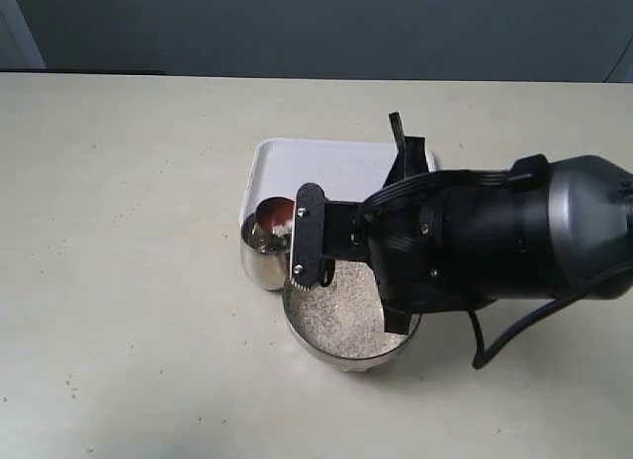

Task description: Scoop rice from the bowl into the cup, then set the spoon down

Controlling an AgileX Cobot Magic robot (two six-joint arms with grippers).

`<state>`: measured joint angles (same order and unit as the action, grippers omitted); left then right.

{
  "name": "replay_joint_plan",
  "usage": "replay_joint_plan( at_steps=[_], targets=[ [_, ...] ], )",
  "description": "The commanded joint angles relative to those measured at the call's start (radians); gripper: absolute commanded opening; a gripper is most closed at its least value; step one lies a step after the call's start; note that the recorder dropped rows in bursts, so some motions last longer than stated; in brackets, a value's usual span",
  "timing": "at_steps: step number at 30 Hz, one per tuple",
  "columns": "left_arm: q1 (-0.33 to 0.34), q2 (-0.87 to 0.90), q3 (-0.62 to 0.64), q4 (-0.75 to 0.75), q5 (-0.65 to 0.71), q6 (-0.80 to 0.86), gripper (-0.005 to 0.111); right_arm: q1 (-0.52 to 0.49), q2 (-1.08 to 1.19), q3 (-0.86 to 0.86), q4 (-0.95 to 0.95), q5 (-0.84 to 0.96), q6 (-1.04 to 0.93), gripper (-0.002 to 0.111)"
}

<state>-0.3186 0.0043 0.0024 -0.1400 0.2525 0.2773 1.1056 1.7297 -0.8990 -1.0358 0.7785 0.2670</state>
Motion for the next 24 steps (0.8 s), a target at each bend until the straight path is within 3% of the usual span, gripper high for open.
replay_joint_plan(
  at_steps=[1, 24],
  targets=[
    [-0.002, -0.004, -0.002, -0.001, -0.014, -0.005, 0.001, 0.004, 0.009, 0.017, -0.027, 0.006, 0.047, -0.001],
    [-0.002, -0.004, -0.002, -0.001, -0.014, -0.005, 0.001, 0.059, 0.009, 0.015, -0.219, 0.093, 0.13, -0.001]
  ],
)
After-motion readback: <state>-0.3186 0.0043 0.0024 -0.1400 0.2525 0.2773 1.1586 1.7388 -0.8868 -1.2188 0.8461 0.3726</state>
